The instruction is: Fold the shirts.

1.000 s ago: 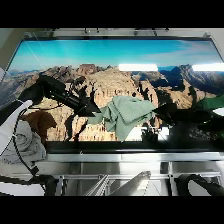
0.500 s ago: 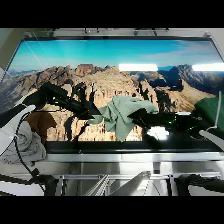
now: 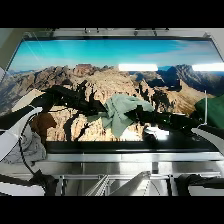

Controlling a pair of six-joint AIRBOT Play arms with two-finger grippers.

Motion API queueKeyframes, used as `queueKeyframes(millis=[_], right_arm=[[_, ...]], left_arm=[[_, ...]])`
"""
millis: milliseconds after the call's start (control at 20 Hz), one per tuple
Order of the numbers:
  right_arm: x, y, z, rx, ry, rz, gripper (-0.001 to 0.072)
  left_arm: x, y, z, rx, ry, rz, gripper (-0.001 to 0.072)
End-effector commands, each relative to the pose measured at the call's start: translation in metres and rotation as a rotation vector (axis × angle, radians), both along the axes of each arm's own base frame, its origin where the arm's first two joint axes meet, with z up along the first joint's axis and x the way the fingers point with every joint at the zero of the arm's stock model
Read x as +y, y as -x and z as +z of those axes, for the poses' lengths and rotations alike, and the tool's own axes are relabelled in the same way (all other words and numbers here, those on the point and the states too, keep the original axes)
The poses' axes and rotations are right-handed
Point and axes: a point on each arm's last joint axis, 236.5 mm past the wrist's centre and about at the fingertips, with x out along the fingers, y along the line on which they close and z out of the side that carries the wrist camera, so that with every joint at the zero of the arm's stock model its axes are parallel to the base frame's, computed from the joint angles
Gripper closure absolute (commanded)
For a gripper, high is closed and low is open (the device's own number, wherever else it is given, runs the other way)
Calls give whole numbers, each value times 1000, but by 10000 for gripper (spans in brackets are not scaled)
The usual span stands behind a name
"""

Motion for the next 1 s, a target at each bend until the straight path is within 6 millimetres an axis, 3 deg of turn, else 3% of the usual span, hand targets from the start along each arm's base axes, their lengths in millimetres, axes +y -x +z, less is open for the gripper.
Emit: queueKeyframes(millis=[0, 50, 100, 200, 250, 350, 450, 550, 650, 800, 850, 950], right_arm=[[3, 2, 4, -8, -20, 14, 690], [4, 3, 5, -7, -22, 18, 690], [6, 5, 9, -9, -40, 27, 690], [12, 13, 38, -47, -123, 73, 690], [12, 15, 62, -85, -182, 92, 690], [-10, 13, 137, -229, -335, 87, 690], [-57, 8, 217, -412, -460, 6, 690], [-126, 12, 290, -595, -520, -139, 690], [-187, 26, 337, -746, -496, -283, 690], [-259, 47, 370, -897, -352, -513, 690], [-274, 52, 372, -908, -317, -568, 690], [-287, 52, 368, -902, -272, -611, 690]], left_arm=[[-23, -11, -3, -79, -23, 31, 387], [-30, -9, -1, -86, -18, 13, 692], [-35, -8, 5, -91, -7, -6, 682], [-39, -8, 30, -90, 42, -61, 683], [-37, -11, 49, -101, 71, -83, 683], [-21, -26, 98, -170, 118, -95, 683], [12, -45, 161, -292, 145, -52, 683], [56, -60, 227, -426, 145, 38, 683], [98, -59, 287, -560, 128, 118, 683], [140, -39, 342, -708, 66, 188, 683], [149, -31, 351, -732, 51, 206, 683], [161, -20, 353, -738, 35, 239, 683]])
